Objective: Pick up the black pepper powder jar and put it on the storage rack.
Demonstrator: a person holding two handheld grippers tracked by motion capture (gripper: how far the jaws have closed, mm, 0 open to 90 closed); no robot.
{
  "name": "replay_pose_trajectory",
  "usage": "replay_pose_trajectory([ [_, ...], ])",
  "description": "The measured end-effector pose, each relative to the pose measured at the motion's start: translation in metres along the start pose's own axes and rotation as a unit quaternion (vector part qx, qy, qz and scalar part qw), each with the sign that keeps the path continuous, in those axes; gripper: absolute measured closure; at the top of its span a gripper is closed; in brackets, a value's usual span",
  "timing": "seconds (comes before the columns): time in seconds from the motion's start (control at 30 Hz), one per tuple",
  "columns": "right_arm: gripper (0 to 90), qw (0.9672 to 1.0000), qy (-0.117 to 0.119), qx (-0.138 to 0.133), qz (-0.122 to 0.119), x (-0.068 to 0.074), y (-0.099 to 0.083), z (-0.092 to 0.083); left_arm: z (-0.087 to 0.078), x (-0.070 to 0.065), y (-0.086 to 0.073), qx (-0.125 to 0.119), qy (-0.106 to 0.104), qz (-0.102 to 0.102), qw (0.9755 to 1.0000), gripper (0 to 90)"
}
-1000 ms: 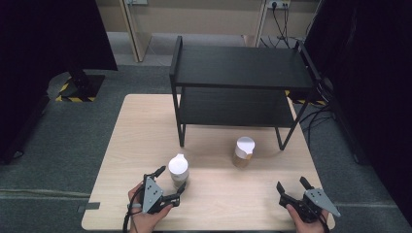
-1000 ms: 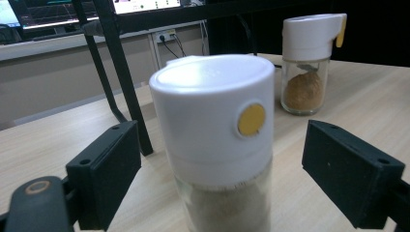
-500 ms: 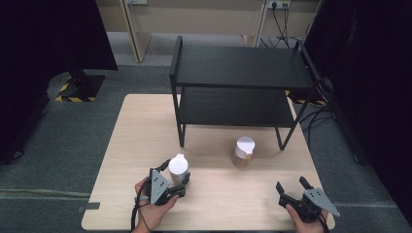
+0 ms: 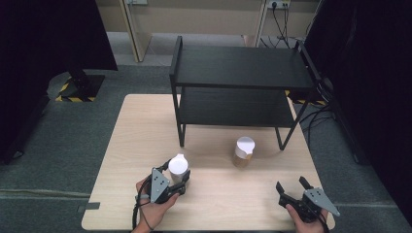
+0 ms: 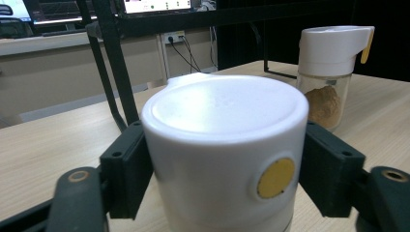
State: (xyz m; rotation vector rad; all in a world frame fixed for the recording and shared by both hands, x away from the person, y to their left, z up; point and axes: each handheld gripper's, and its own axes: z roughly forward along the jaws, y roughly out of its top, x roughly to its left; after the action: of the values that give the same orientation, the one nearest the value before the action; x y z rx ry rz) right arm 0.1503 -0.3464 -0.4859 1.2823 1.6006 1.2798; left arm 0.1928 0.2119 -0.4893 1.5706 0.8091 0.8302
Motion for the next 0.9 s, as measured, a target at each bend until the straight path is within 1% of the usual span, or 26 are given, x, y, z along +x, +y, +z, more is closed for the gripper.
replay_pose_trajectory([
  [0.23, 8.9, 1.0, 0.001, 0.0, 0.001, 0.0, 0.0, 0.0, 0.001, -0.001, 0.003, 0.005, 0.001, -0.015, 0.9999, 30.0],
  [0.4, 8.9, 1.0, 0.001, -0.001, 0.001, 0.0, 0.0, 0.0, 0.0, -0.001, 0.006, 0.01, 0.001, -0.017, 0.9998, 30.3],
  [0.5, 8.9, 1.0, 0.001, 0.0, 0.001, 0.0, 0.0, 0.0, 0.0, 0.0, 0.008, 0.013, -0.001, -0.012, 0.9998, 30.3],
  [0.6, 8.9, 1.0, 0.001, 0.0, 0.002, 0.0, 0.0, 0.0, 0.0, -0.002, 0.01, 0.015, 0.005, 0.002, 0.9999, 30.4],
  [0.7, 8.9, 1.0, 0.001, 0.0, 0.002, -0.001, 0.0, 0.0, -0.001, -0.001, 0.011, 0.017, 0.006, 0.001, 0.9998, 30.5],
  [0.8, 8.8, 1.0, 0.0, 0.0, 0.002, -0.001, 0.0, 0.0, -0.002, -0.001, 0.013, 0.016, 0.007, 0.006, 0.9998, 30.5],
  [0.9, 8.8, 1.0, 0.0, 0.0, 0.003, -0.001, 0.0, 0.0, -0.003, -0.002, 0.017, 0.009, 0.009, 0.009, 0.9999, 30.5],
])
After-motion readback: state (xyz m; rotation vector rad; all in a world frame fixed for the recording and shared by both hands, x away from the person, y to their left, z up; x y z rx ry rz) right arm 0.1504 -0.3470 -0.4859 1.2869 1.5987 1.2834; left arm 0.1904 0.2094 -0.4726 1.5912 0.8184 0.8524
